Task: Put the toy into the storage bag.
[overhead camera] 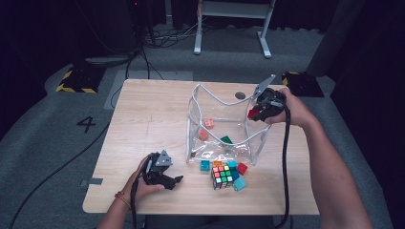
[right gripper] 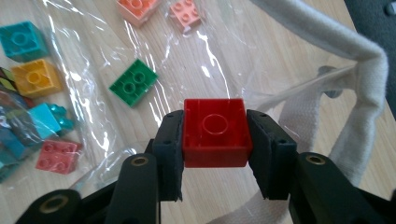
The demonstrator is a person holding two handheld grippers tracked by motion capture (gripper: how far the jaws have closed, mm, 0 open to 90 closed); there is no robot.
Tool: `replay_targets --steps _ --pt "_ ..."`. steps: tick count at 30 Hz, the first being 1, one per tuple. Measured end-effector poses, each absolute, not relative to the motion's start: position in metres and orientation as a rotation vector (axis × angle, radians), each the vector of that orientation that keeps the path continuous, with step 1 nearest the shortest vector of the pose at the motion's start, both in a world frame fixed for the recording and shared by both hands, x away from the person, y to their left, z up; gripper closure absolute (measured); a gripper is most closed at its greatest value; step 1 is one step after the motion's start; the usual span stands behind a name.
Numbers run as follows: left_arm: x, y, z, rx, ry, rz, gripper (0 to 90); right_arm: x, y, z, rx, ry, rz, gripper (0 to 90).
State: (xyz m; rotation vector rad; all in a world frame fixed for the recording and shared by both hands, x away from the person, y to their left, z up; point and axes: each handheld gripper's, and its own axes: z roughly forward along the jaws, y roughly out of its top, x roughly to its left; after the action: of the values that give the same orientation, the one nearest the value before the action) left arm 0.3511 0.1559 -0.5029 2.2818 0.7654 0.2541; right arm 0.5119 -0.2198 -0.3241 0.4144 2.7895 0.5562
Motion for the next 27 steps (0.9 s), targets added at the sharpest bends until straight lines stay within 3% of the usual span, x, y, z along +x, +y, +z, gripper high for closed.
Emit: replay_targets --steps 14,27 --pt "0.351 0.156 -0.503 2.278 0.767 0.259 13.6 0.466 -0.267 -0.308 0.558 2.476 1.091 38.5" --pt "0.351 0.156 -0.503 2.279 0.766 0.259 13.7 0.402 -0.303 -0.310 0.542 2.284 1.210 40.9"
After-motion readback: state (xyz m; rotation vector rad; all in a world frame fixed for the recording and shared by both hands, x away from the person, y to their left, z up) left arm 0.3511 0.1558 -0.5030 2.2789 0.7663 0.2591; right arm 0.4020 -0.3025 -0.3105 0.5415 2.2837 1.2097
